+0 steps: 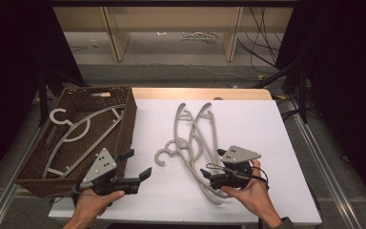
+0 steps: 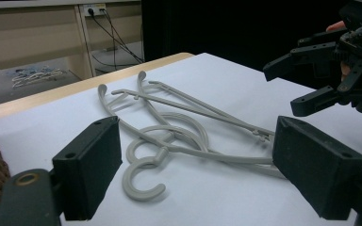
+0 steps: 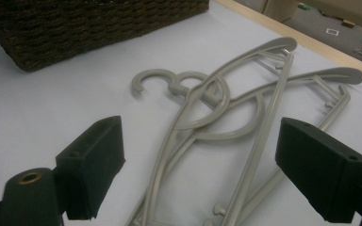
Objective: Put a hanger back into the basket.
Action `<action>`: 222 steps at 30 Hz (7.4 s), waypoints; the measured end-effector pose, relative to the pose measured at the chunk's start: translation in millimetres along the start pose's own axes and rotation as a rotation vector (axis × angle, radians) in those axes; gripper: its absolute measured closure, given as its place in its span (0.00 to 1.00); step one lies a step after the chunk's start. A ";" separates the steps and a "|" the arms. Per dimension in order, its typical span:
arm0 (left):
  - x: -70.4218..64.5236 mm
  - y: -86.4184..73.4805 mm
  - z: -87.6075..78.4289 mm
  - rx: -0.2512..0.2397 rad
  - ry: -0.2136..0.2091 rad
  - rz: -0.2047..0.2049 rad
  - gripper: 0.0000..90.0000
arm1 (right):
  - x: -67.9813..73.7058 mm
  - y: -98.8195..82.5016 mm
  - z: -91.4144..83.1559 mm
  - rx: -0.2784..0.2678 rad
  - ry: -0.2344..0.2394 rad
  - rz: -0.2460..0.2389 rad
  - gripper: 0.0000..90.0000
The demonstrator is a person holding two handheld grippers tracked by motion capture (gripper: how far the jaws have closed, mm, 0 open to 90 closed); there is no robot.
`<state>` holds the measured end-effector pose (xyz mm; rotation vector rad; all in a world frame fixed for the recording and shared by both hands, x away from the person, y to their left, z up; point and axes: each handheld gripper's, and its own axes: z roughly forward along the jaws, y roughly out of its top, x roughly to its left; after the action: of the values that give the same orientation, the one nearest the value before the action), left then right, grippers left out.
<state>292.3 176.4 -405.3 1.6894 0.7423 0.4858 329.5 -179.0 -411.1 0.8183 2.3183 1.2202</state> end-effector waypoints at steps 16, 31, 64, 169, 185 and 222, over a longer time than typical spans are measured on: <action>-15.7 -26.7 6.4 -0.026 -0.001 0.103 0.18 | 6.9 2.5 14.1 0.073 0.001 -0.040 0.19; -6.5 -28.2 5.7 -0.025 0.037 0.089 0.18 | 18.9 12.9 77.5 0.297 0.031 -0.140 0.42; -3.8 -28.8 7.1 -0.020 0.017 0.081 0.19 | 17.4 12.0 117.2 0.537 0.013 -0.127 0.67; -16.2 48.7 111.0 0.480 -0.450 0.609 0.85 | -33.5 37.1 -47.9 0.210 0.291 -0.449 0.86; -5.8 54.1 104.8 0.458 -0.398 0.407 0.89 | -44.9 42.3 -51.7 0.118 0.119 -0.250 0.60; 64.9 126.6 53.6 0.255 -0.241 -0.028 0.89 | -11.4 16.2 -29.0 -0.048 -0.013 -0.042 0.32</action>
<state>401.9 167.6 -300.3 1.9312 0.6701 0.1665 326.2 -196.8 -381.1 0.7559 2.2753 1.2435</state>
